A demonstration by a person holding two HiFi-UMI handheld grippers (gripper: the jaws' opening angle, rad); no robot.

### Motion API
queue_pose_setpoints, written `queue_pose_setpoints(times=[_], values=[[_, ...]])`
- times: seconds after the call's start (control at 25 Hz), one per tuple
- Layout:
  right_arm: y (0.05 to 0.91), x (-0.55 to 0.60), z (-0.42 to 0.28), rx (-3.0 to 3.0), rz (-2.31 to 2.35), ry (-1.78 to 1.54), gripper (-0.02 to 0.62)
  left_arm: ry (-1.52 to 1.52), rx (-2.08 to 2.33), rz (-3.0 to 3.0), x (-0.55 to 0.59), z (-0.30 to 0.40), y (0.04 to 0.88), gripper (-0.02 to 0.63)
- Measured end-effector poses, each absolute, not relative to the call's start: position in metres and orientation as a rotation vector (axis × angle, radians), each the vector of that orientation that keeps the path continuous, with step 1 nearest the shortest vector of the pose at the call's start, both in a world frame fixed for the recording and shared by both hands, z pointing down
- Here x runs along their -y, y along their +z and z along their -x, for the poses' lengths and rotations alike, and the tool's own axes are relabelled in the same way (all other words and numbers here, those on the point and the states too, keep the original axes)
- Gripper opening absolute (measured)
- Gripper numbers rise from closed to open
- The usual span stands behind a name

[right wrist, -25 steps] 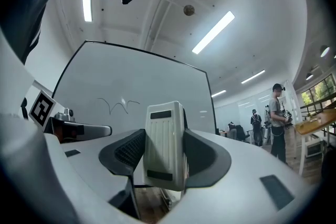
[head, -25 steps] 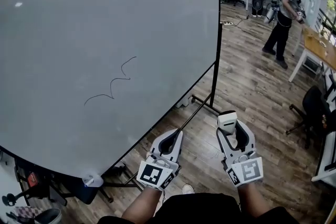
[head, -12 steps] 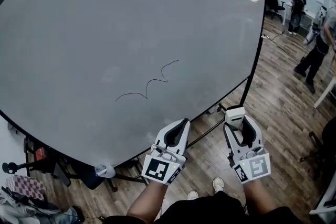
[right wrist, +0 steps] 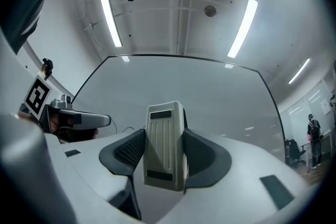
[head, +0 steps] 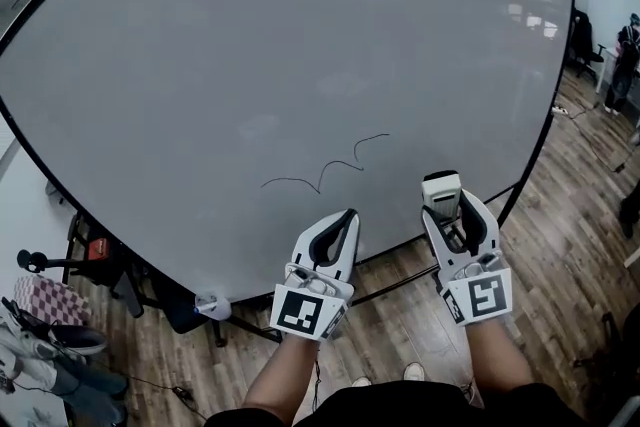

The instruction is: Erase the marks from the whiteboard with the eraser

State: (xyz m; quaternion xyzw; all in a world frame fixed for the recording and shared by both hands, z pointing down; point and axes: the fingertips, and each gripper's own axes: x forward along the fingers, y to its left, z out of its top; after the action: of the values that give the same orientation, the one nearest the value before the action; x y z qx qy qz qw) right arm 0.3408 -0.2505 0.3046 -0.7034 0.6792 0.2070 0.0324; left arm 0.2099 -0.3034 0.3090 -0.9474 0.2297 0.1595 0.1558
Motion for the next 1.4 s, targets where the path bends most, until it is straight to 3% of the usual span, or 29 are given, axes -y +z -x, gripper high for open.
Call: queue_pose_setpoints(times=[0.16,0.36,0.52,0.84,1.4], values=[[0.285,0.274,-0.349,-2.107,2.125,0.707,0.255,0.421,-0.741,2.701,0.311,-0.209,0.293,0.02],[0.26,0.307,-0.348,-2.073,2.165,1.087,0.255,0.408,-0.867,2.636,0.328,-0.188,0.282,0.018],[0.253,0.329,-0.348,-2.121,2.158,1.212,0.253,0.417,-0.921,2.6,0.332,-0.176,0.277,0.02],[0.255,0.369,-0.362,-2.151,2.309,0.983,0.252,0.384,-1.017,2.598,0.349,-0.154,0.286,0.02],[0.262,0.379,-0.357,-2.145,2.361,0.921,0.25,0.346,-1.074,2.59,0.36,-0.143,0.3,0.02]])
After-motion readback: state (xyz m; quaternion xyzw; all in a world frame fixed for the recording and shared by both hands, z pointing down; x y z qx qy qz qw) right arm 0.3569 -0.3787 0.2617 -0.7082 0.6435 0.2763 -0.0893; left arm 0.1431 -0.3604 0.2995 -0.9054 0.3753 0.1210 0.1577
